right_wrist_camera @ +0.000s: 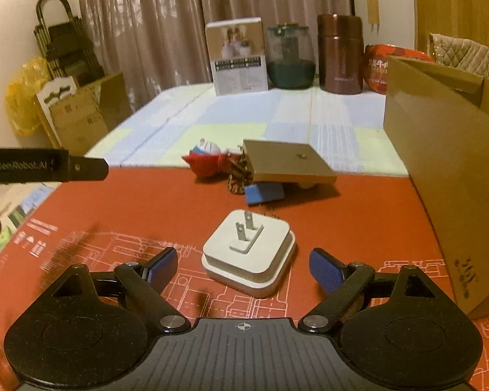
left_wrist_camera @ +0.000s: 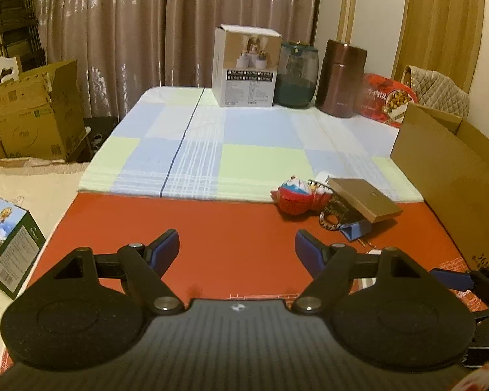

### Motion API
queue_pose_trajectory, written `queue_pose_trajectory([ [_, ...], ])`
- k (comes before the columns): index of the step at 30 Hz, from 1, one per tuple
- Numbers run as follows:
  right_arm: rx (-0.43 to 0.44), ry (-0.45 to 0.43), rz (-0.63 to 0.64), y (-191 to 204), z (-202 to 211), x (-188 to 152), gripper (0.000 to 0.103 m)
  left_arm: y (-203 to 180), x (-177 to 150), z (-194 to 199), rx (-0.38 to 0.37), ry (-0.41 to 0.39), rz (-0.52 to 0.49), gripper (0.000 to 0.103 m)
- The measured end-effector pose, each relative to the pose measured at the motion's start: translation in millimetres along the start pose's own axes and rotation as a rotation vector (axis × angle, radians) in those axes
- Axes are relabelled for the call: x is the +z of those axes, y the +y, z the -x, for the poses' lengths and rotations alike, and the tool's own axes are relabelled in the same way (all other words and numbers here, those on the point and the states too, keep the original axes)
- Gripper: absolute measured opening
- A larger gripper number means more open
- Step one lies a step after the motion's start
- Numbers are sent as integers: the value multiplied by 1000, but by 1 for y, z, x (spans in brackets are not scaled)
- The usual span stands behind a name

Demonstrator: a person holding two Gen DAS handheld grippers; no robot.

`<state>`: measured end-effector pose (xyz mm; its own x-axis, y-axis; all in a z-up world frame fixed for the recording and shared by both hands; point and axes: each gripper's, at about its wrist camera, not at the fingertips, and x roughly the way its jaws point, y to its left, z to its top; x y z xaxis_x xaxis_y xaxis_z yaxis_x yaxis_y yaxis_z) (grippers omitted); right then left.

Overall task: Organize rigid objects
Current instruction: 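Move both tools back over the remaining items on the mat, then grasp the white US plug adapter with the right tool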

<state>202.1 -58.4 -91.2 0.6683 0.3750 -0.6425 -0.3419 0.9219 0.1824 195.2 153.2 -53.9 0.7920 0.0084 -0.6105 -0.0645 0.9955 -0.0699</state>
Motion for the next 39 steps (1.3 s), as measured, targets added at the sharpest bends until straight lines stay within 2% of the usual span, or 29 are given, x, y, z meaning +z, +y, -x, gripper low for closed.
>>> queue_pose_trajectory([
  [8,-54,24,5,6,-27,-9,91,8,-2,-15,-14,43,61,74],
  [23,-39,5,41,13,-45,1,92,7,-2,-24,-24,68,82,75],
  [24,-42,5,50,12,-44,0,91,7,-2,-25,-25,71,83,75],
  [26,-58,3,75,13,-42,-2,81,5,-2,-26,-29,77,83,75],
  [28,-63,-6,86,9,-39,-2,62,2,-3,-28,-40,82,77,75],
  [39,-93,25,-3,-36,-42,20,61,-19,-2,-35,-76,93,26,75],
])
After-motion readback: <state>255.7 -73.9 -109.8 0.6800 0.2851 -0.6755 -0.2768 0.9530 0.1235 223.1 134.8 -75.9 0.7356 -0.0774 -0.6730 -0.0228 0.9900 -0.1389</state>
